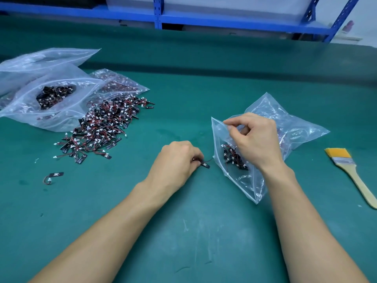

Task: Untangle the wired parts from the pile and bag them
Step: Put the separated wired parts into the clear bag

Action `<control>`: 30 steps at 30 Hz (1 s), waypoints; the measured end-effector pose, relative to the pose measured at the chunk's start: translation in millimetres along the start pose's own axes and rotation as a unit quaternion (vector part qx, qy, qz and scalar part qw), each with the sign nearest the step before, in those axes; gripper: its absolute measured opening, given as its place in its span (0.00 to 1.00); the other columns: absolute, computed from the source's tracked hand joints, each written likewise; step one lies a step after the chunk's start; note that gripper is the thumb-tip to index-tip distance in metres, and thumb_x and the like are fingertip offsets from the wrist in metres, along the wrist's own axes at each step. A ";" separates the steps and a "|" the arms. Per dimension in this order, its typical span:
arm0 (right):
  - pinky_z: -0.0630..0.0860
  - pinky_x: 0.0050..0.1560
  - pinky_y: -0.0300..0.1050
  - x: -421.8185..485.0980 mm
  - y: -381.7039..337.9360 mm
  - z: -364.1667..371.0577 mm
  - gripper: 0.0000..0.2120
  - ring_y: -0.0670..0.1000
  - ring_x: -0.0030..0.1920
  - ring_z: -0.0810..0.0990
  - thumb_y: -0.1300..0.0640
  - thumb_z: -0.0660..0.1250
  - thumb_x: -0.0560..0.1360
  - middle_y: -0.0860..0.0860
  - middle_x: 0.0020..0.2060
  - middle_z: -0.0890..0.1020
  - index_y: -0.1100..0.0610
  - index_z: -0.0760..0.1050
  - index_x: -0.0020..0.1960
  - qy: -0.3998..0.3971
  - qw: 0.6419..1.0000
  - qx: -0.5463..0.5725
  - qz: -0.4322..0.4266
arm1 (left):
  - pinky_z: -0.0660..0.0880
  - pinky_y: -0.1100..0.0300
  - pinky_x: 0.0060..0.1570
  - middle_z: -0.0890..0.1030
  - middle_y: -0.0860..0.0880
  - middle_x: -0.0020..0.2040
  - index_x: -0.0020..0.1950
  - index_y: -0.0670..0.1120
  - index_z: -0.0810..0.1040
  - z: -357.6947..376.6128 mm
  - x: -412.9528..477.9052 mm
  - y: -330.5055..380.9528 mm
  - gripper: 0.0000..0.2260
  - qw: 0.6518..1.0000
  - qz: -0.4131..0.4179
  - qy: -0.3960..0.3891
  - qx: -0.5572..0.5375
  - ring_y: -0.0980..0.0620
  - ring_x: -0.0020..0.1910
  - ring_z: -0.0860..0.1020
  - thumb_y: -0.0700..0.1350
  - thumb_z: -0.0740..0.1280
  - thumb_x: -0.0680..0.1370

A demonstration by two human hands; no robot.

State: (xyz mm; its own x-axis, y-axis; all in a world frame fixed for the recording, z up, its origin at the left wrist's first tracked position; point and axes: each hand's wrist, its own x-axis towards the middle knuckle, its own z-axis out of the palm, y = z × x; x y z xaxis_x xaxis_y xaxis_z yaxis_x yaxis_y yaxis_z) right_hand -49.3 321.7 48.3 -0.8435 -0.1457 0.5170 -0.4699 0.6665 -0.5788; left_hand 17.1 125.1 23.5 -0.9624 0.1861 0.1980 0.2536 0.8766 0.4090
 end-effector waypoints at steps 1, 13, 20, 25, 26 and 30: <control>0.78 0.45 0.47 -0.1 0.2 -0.5 0.08 0.42 0.31 0.75 0.59 0.70 0.74 0.44 0.40 0.83 0.49 0.86 0.47 0.000 1.000 0.000 0.003 | 0.71 0.57 0.44 0.79 0.56 0.44 0.52 0.54 0.84 -1.5 -0.5 -2.6 0.06 1.000 -0.005 -0.001 -0.003 0.51 0.47 0.79 0.46 0.70 0.77; 0.79 0.46 0.49 0.5 2.5 -1.9 0.07 0.41 0.32 0.75 0.58 0.70 0.74 0.42 0.40 0.84 0.49 0.86 0.47 -0.003 1.000 0.000 0.011 | 0.73 0.72 0.42 0.82 0.64 0.45 0.54 0.58 0.84 -28.4 -11.8 -38.3 0.18 0.978 -0.065 -0.013 -0.197 0.60 0.40 0.79 0.36 0.67 0.73; 0.79 0.44 0.48 0.5 2.3 -1.7 0.07 0.40 0.31 0.74 0.58 0.70 0.74 0.42 0.40 0.83 0.49 0.86 0.47 -0.003 1.000 -0.007 0.009 | 0.60 0.62 0.68 0.65 0.62 0.70 0.77 0.61 0.64 -25.3 -11.6 -37.4 0.31 0.980 0.070 -0.176 -0.062 0.59 0.66 0.64 0.47 0.70 0.77; 0.79 0.45 0.51 0.1 2.1 -2.8 0.07 0.40 0.31 0.74 0.57 0.70 0.74 0.44 0.40 0.84 0.49 0.86 0.48 -0.007 1.000 -0.019 -0.003 | 0.64 0.61 0.64 0.69 0.57 0.66 0.72 0.63 0.71 -15.9 -3.8 -34.6 0.21 0.976 0.128 -0.176 -0.007 0.54 0.59 0.66 0.49 0.68 0.80; 0.79 0.45 0.52 -0.1 2.4 -2.8 0.07 0.40 0.31 0.74 0.58 0.70 0.75 0.44 0.41 0.84 0.50 0.86 0.48 -0.009 1.000 -0.021 -0.005 | 0.66 0.61 0.62 0.70 0.57 0.63 0.69 0.61 0.76 -14.8 -4.0 -34.8 0.18 0.979 0.123 -0.159 -0.022 0.55 0.58 0.68 0.49 0.68 0.80; 0.79 0.46 0.51 -0.3 3.1 -3.7 0.07 0.39 0.31 0.74 0.60 0.70 0.75 0.46 0.41 0.84 0.51 0.86 0.49 -0.010 0.999 -0.024 -0.018 | 0.74 0.56 0.53 0.77 0.57 0.52 0.55 0.53 0.84 -11.4 -11.7 -32.8 0.07 0.989 0.110 -0.081 -0.062 0.58 0.48 0.76 0.46 0.71 0.78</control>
State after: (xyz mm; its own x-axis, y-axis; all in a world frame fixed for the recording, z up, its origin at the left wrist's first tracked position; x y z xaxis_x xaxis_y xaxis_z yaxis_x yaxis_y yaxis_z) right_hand -49.6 326.5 48.7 -0.8310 -0.1843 0.5248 -0.4878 0.6949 -0.5284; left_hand 21.2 89.1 18.0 -0.8830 0.4439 0.1527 0.4588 0.7474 0.4805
